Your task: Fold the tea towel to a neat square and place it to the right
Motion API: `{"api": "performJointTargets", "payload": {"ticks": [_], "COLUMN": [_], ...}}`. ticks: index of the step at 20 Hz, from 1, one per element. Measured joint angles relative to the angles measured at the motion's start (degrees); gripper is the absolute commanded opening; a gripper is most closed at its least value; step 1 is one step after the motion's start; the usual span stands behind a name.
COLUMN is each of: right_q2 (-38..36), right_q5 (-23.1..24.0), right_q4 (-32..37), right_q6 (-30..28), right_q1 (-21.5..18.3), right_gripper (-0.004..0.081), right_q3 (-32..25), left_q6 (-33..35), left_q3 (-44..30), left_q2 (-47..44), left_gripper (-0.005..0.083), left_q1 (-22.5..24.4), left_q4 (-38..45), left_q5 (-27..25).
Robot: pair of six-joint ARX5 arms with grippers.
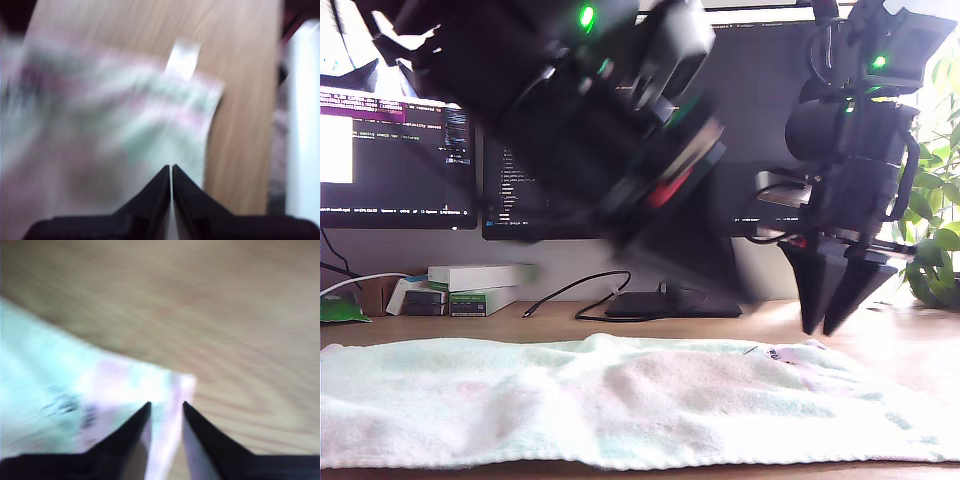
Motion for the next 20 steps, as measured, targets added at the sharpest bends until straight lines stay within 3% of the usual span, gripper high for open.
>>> {"api": "performJointTargets", "payload": {"ticks": [3,9,20], "right_q2": [0.0,0.0,3.5], "right_q5": [-6.3,-10.6,-12.3], "right_q4": [0.1,1.2,-1.3], "right_q6": [-2.2,-4.1,-7.9], "right_q1": [0.3,2.4,4.5], "right_gripper": [-0.0013,-0.0013,-0.0013], "right_q3": [0.0,0.0,0.0], "left_q6": [0.0,-0.3,-0.3], "left_q3": [0.0,0.0,0.0], "left_q2": [0.0,-1.4,-1.5], "left_gripper": [-0.0019,-0.0019,-0.0019], "left_q1": [4.2,9.7,24.4], "left_q4": [-5.1,-15.1,-27.2], "left_q5": [-0.9,-3.5,-7.1]}}
